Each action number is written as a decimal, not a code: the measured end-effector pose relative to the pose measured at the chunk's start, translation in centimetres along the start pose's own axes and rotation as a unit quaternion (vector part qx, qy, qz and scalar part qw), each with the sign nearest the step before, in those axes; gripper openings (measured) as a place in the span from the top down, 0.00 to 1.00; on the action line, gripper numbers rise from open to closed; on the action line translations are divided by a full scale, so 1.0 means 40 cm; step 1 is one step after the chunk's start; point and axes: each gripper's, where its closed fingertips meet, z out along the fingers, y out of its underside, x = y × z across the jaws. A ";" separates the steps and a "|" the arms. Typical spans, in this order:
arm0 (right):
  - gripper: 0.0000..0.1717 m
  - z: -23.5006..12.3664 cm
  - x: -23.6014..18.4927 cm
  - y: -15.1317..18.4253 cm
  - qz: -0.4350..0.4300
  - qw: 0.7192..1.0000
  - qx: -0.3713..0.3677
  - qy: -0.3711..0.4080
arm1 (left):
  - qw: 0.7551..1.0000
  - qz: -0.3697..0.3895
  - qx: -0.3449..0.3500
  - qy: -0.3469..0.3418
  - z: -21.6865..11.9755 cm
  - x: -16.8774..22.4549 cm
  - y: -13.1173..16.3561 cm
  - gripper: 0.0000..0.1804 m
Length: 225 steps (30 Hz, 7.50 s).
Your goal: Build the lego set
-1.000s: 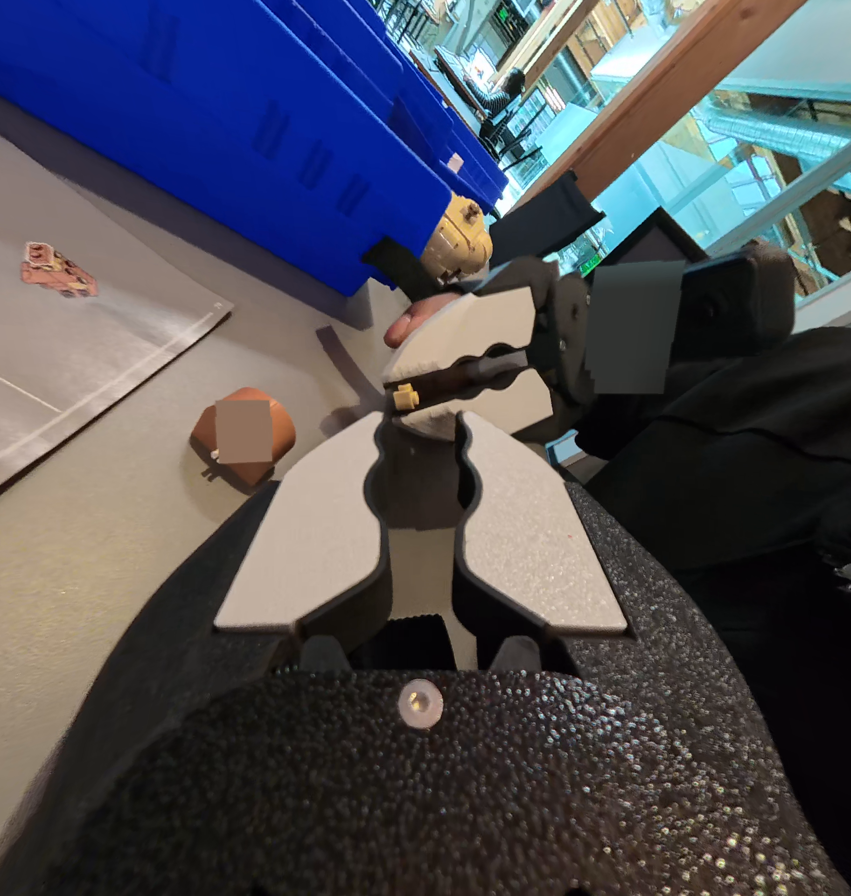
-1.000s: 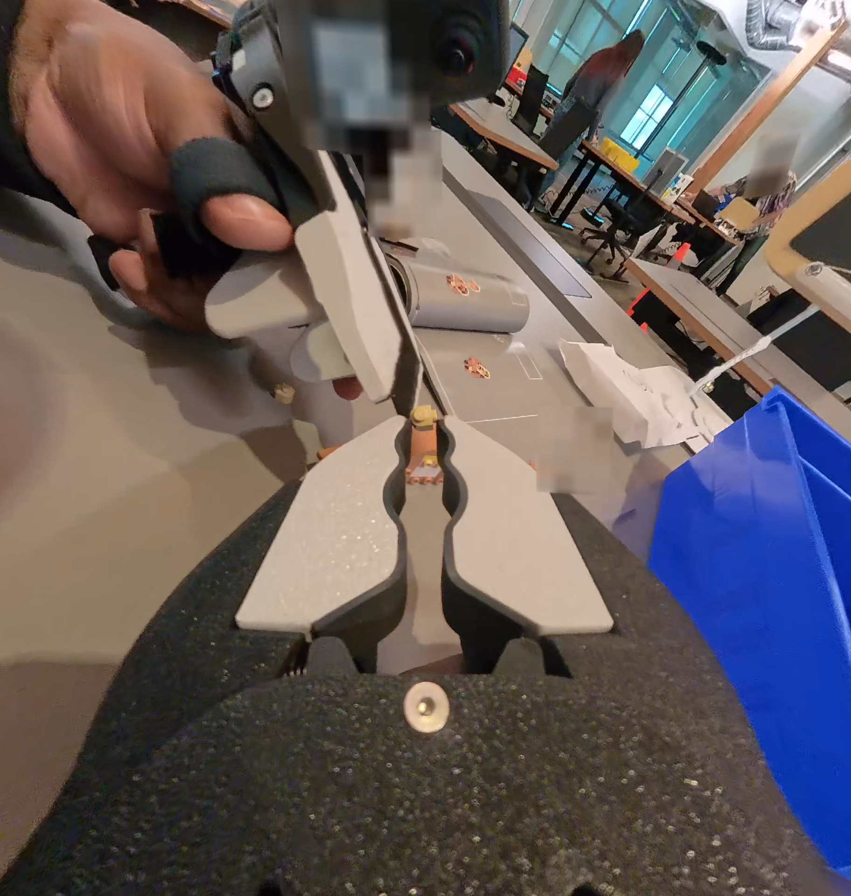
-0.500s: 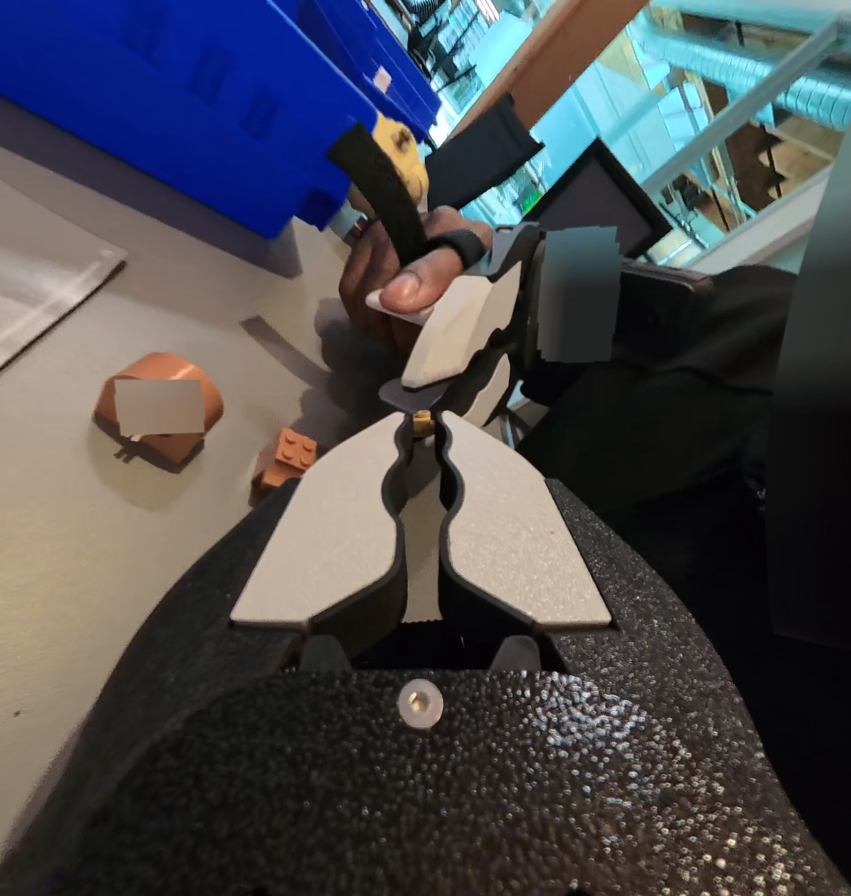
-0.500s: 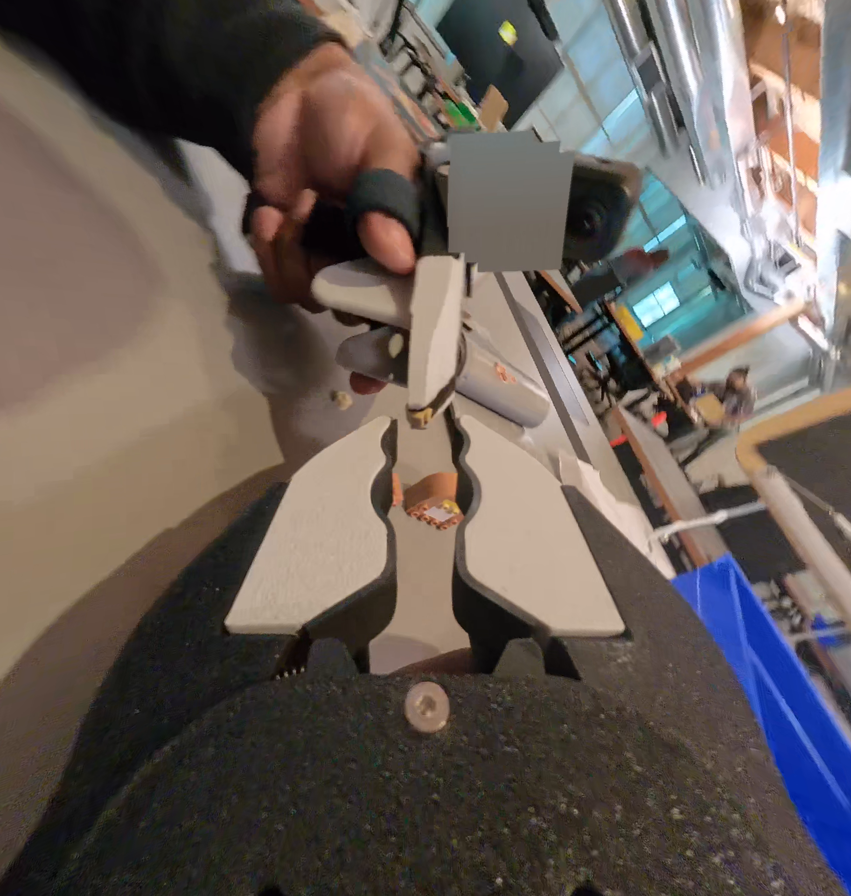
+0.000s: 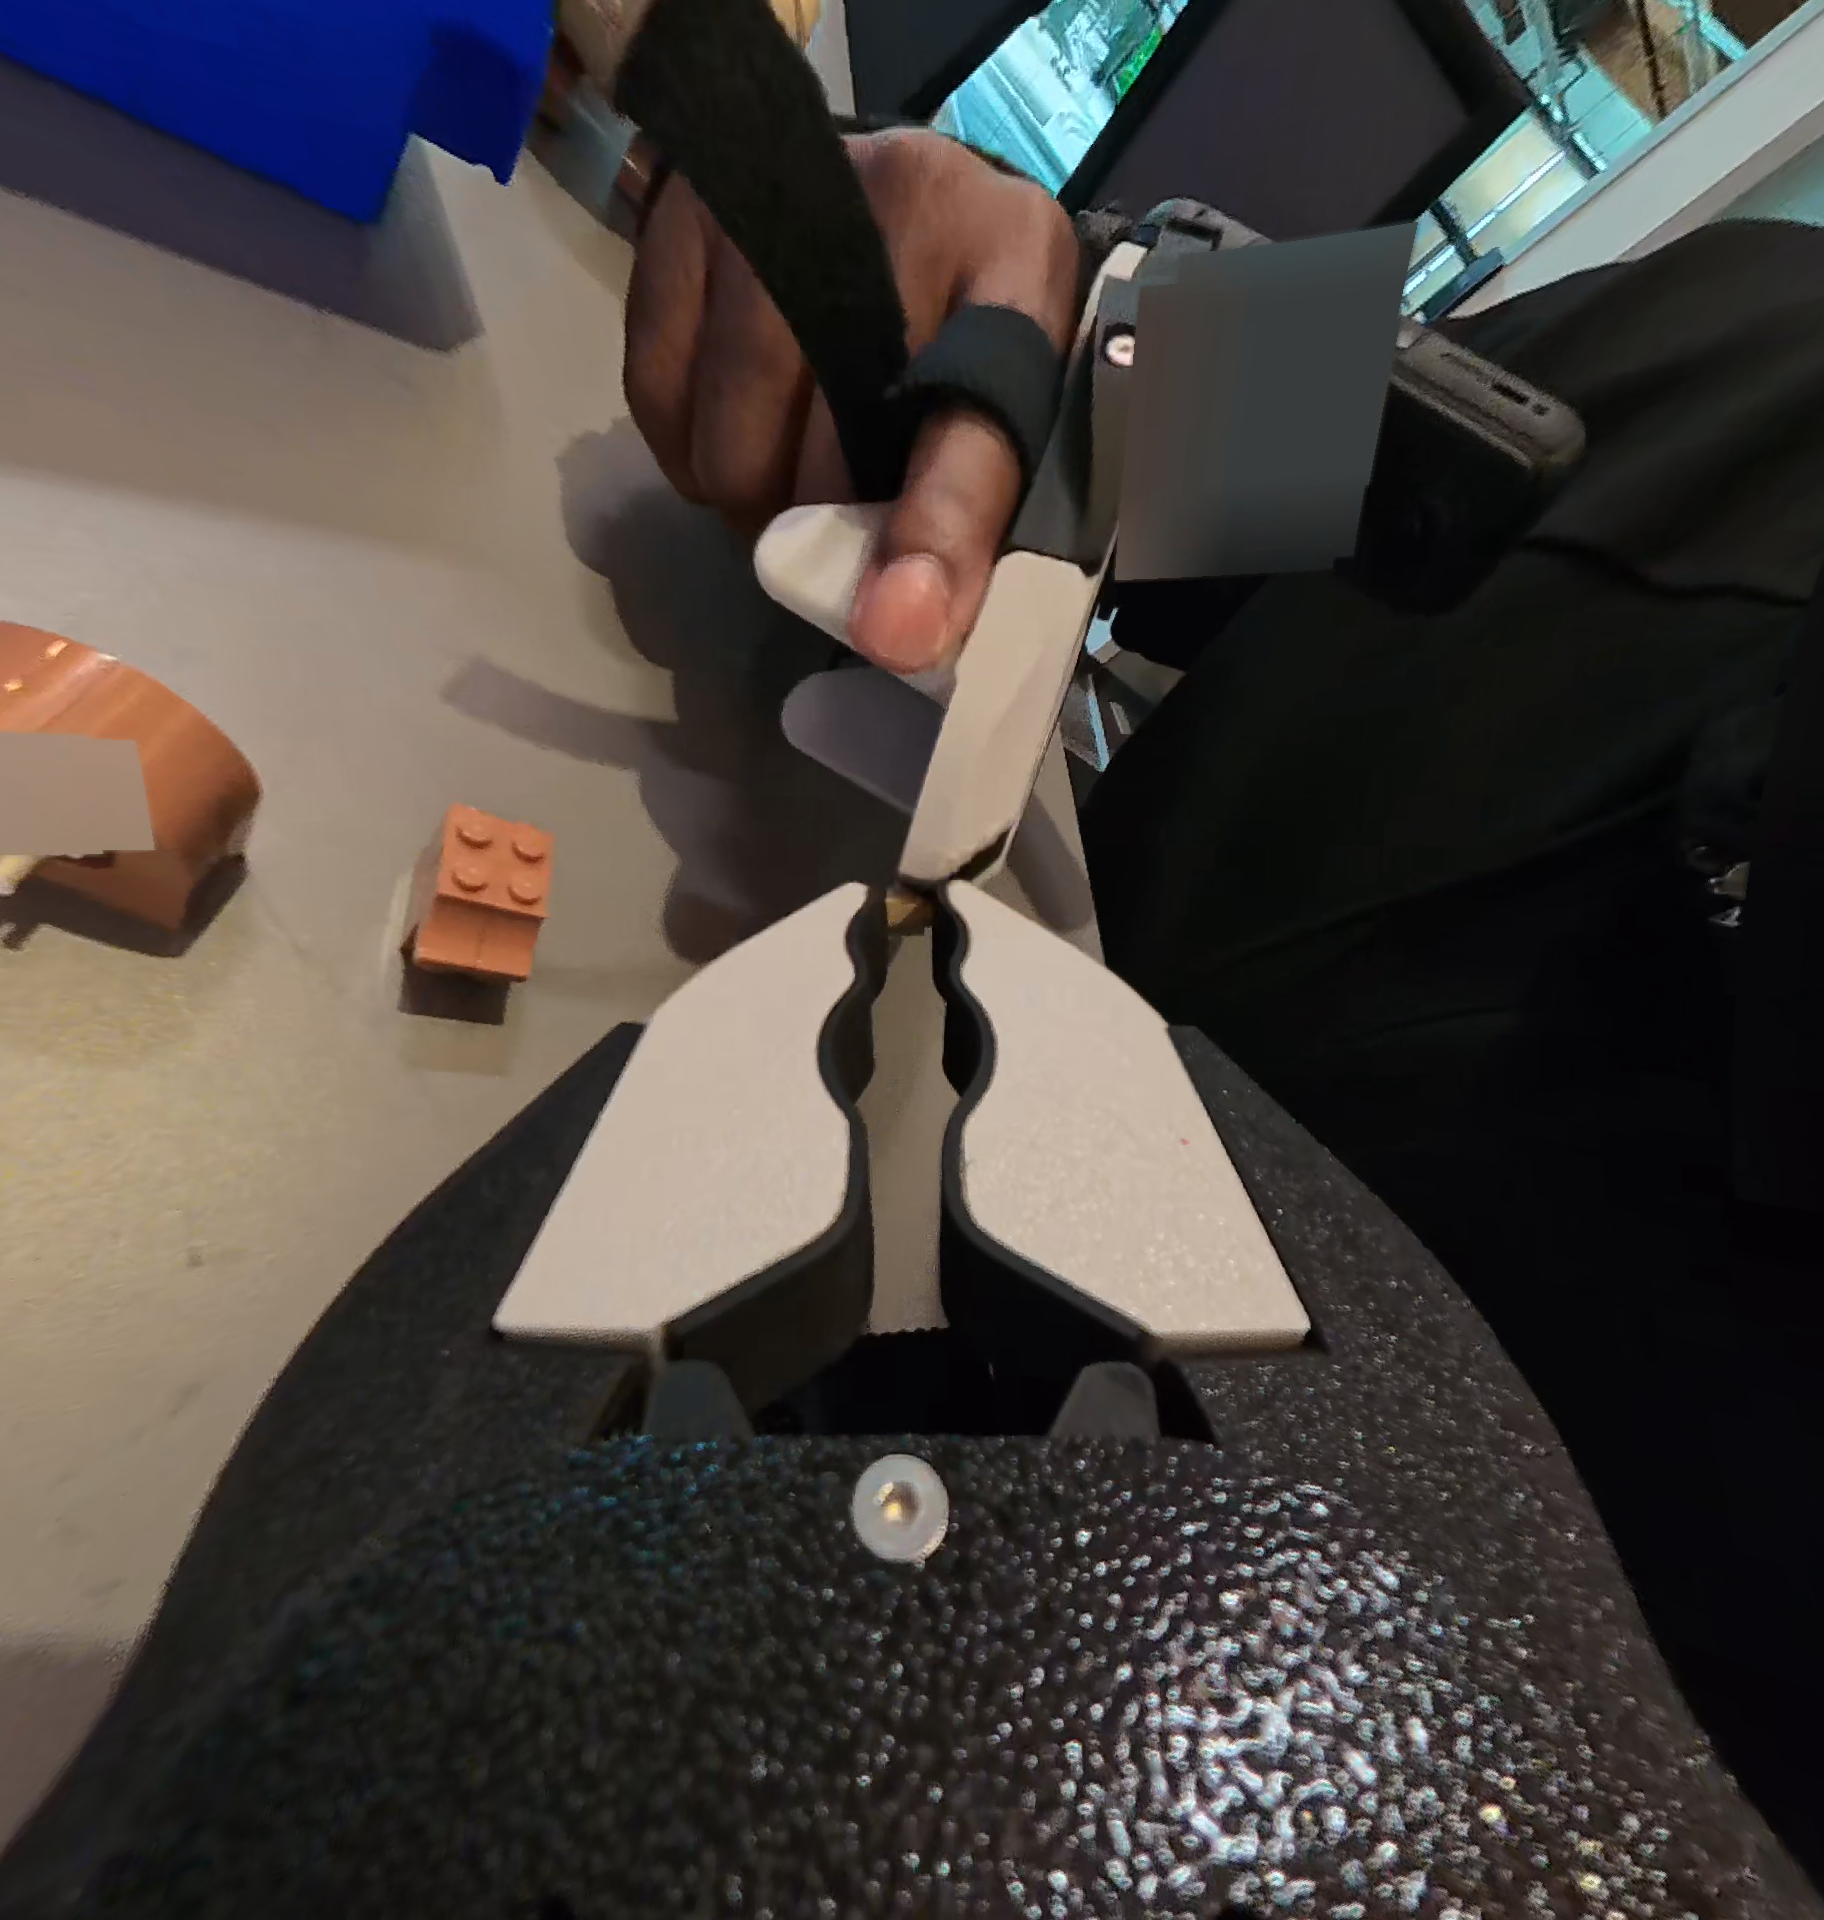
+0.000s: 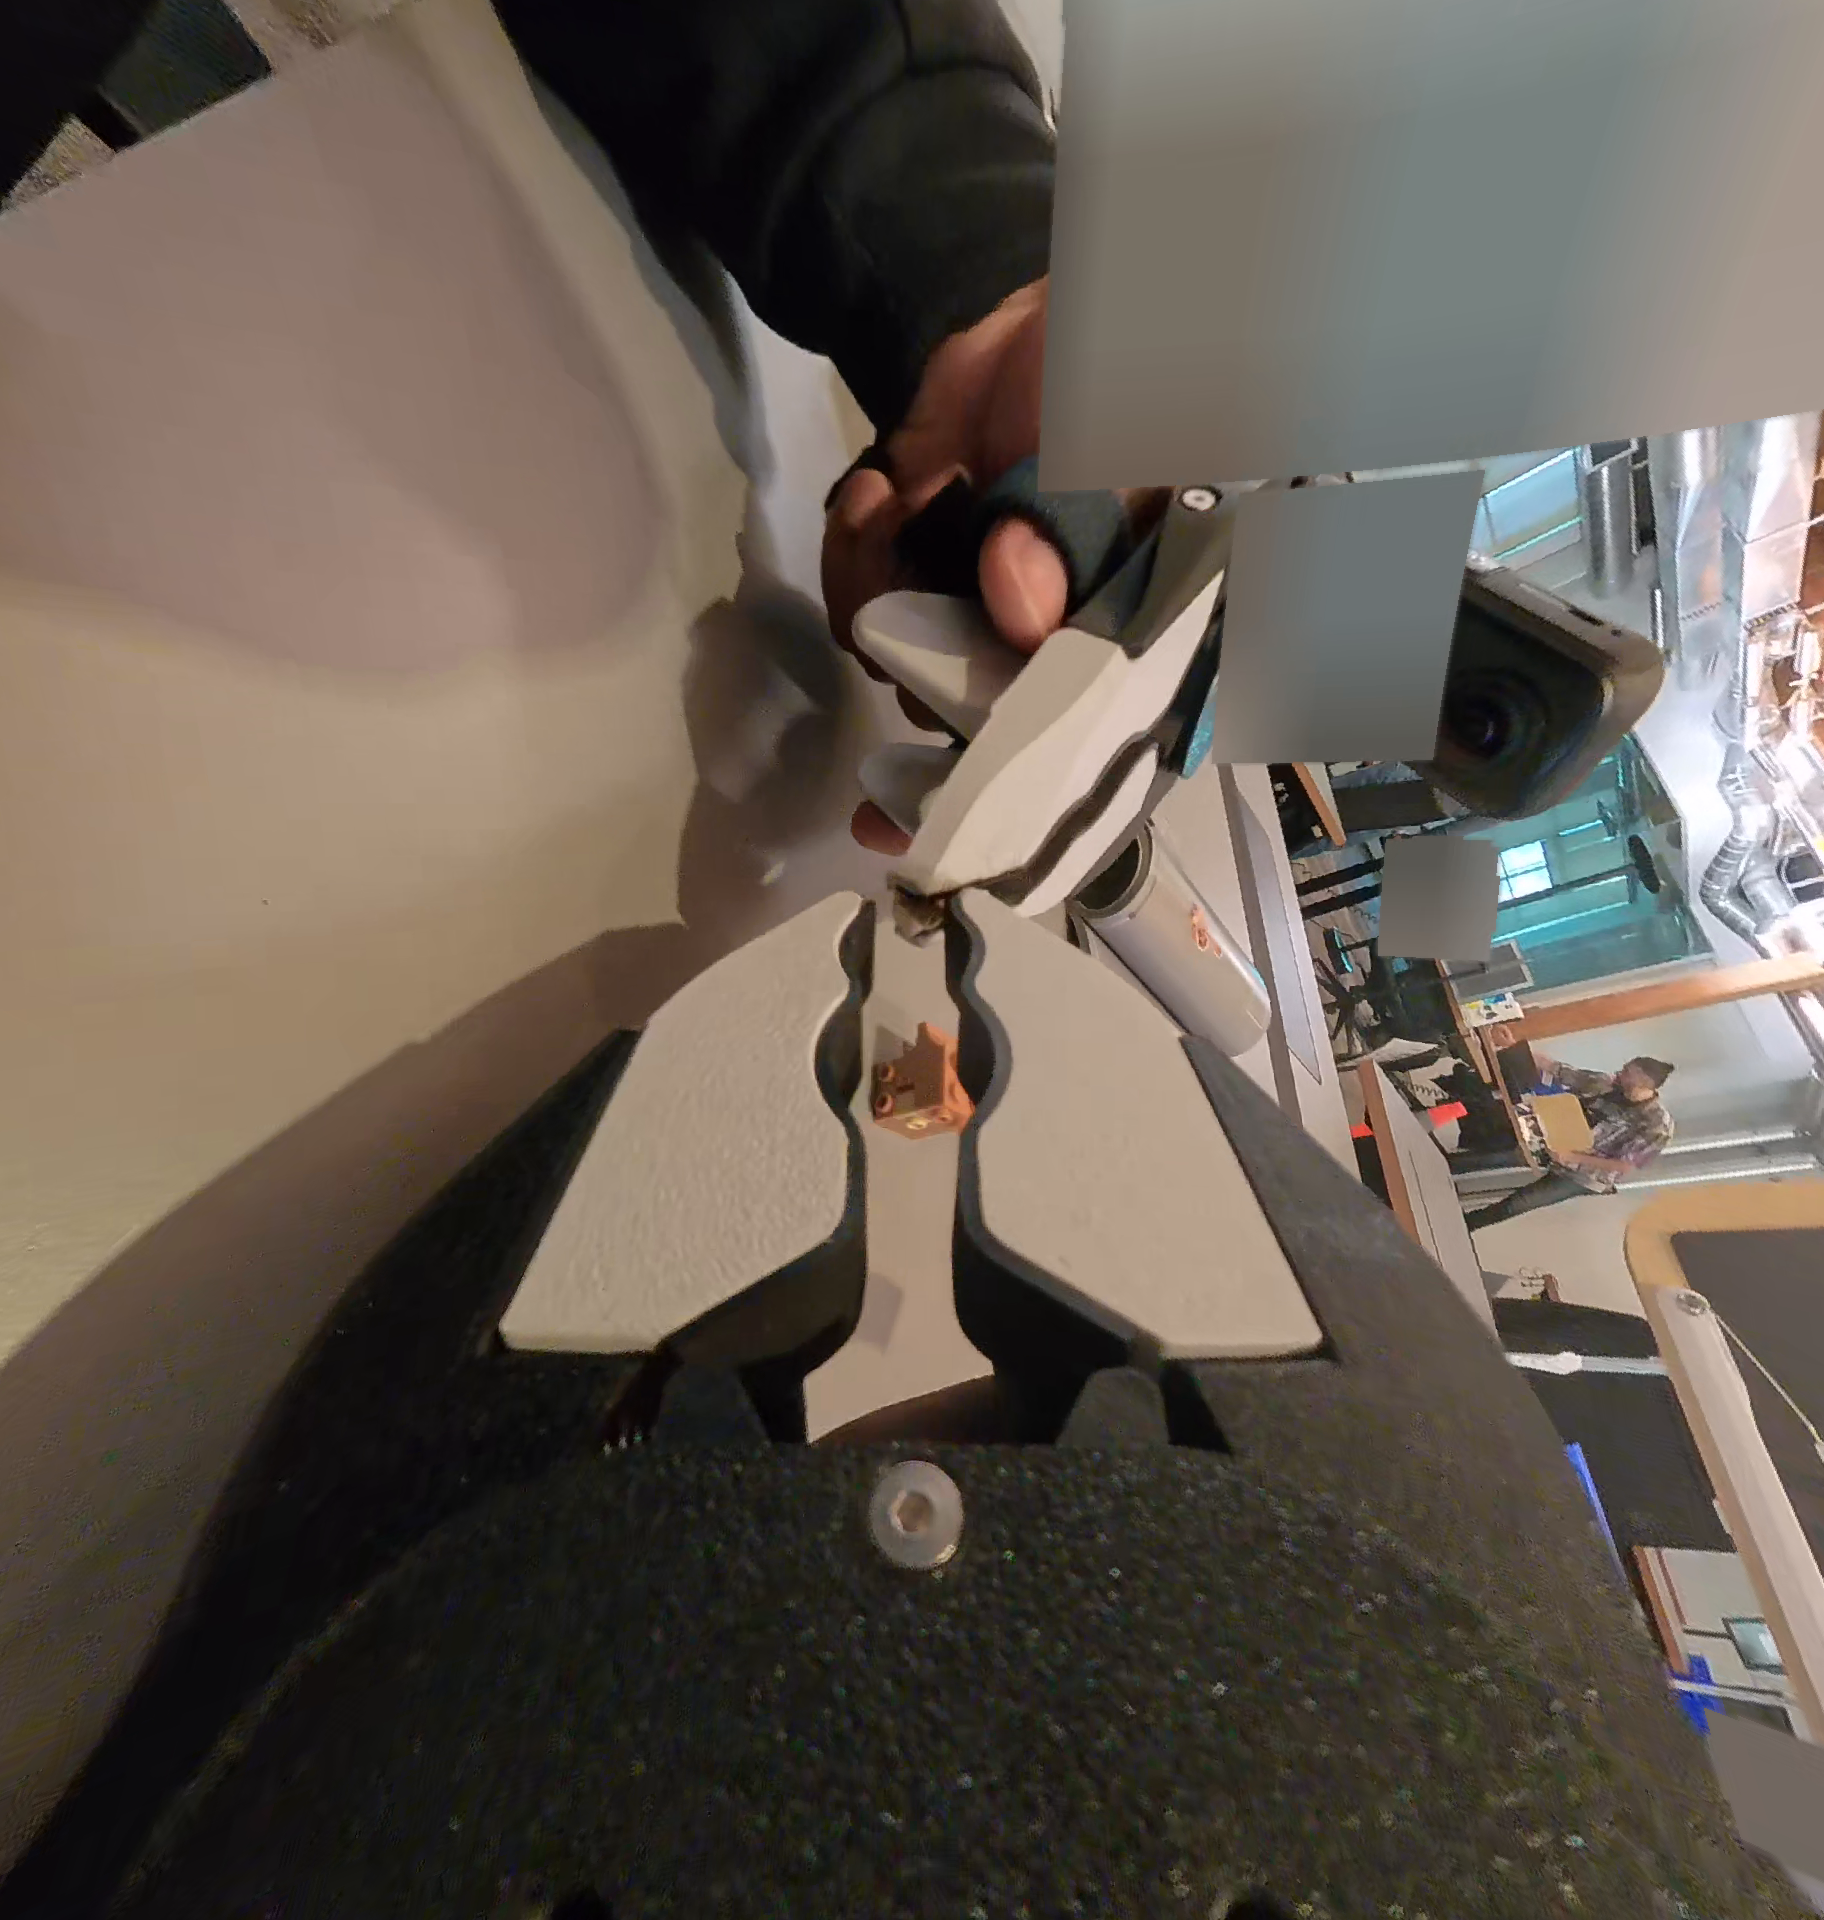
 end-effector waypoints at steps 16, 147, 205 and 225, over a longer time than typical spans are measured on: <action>0.95 0.021 0.041 0.037 0.095 0.993 -0.046 0.045 | 0.998 0.014 0.040 -0.045 -0.025 -0.033 -0.032 0.95; 0.94 0.029 0.059 0.026 0.188 0.973 -0.083 0.102 | 0.994 -0.057 0.094 0.009 -0.050 -0.023 -0.040 0.96; 0.95 -0.004 0.049 0.126 0.352 0.931 -0.093 -0.023 | 0.923 0.221 -0.074 -0.307 -0.026 -0.199 -0.004 0.85; 0.95 0.007 0.018 0.136 0.348 0.928 -0.116 -0.056 | 0.927 0.225 -0.076 -0.289 -0.001 -0.172 0.004 0.91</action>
